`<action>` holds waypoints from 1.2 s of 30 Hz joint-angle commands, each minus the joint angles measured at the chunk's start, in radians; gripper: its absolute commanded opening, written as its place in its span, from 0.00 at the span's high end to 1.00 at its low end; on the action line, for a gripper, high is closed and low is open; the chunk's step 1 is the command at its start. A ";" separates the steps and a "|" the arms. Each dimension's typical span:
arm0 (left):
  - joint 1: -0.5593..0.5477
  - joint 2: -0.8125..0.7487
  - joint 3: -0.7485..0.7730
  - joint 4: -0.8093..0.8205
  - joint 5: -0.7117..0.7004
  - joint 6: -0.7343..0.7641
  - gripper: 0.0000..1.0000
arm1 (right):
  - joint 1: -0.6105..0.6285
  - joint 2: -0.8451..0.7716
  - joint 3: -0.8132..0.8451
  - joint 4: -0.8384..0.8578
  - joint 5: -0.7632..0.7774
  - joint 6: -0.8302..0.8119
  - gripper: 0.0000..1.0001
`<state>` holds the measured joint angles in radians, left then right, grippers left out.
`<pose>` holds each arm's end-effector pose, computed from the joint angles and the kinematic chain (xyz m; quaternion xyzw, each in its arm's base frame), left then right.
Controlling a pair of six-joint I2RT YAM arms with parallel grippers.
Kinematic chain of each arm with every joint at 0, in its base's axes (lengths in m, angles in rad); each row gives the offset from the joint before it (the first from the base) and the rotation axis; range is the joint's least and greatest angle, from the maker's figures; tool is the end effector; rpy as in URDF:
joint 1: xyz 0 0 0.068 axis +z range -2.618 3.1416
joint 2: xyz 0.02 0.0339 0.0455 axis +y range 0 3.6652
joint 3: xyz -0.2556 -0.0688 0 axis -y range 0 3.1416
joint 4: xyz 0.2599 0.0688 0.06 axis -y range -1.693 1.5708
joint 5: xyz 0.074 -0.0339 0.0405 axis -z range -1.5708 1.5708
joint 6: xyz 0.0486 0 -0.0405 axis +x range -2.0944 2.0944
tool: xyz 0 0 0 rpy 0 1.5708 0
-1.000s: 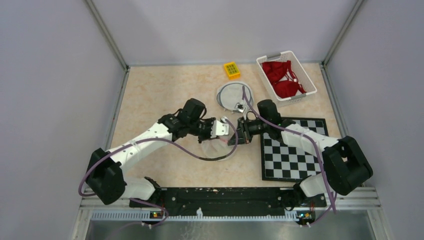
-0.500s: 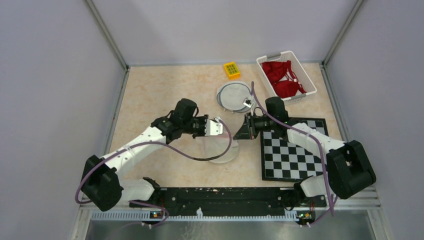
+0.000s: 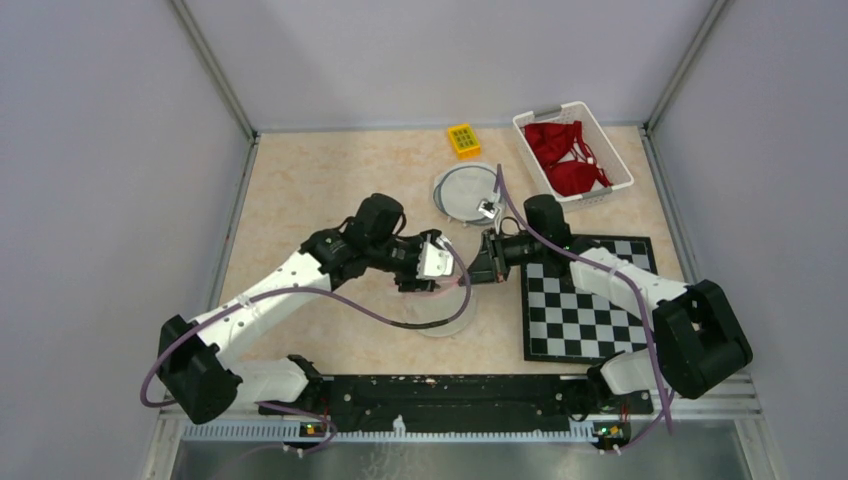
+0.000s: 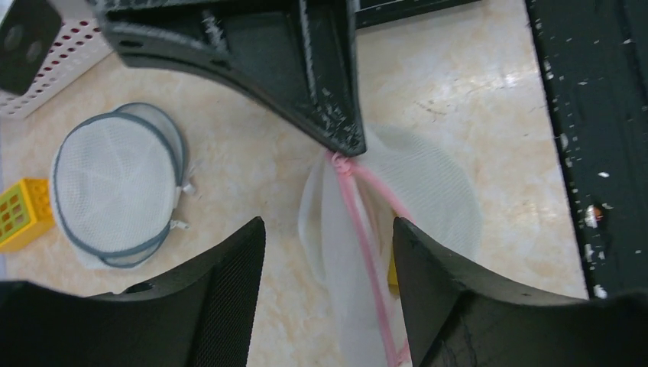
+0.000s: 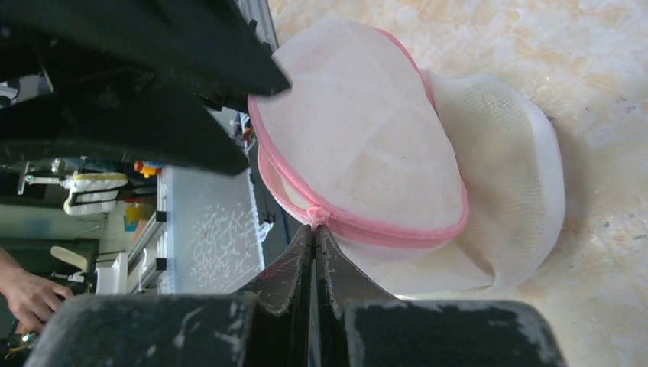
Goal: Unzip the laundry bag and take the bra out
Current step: Unzip the laundry bag at the center of the board.
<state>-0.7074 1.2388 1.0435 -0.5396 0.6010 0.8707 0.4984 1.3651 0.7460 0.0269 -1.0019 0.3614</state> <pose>0.2010 -0.2080 0.2871 0.7042 0.5298 -0.2380 0.4085 0.2416 0.1781 0.2058 -0.2782 0.7569 0.5572 0.1981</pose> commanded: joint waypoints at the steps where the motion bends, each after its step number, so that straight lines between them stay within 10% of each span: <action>1: -0.037 0.008 0.033 -0.014 0.047 -0.092 0.34 | 0.017 -0.010 0.019 0.080 -0.033 0.036 1.00; 7: -0.053 0.063 0.026 0.000 -0.030 -0.100 0.44 | 0.018 -0.015 0.019 0.068 -0.027 0.030 1.00; 17: -0.047 0.082 0.026 0.043 -0.224 -0.082 1.00 | -0.047 -0.016 0.036 0.059 -0.023 0.027 1.00; 36: 0.126 0.012 -0.036 0.181 -0.024 0.153 0.95 | -0.080 -0.015 0.013 0.080 -0.034 0.019 1.00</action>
<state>-0.5957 1.3048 1.0039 -0.3794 0.5076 0.9672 0.4034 1.3651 0.7483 0.0532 -0.9970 0.3489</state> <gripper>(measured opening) 0.017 0.006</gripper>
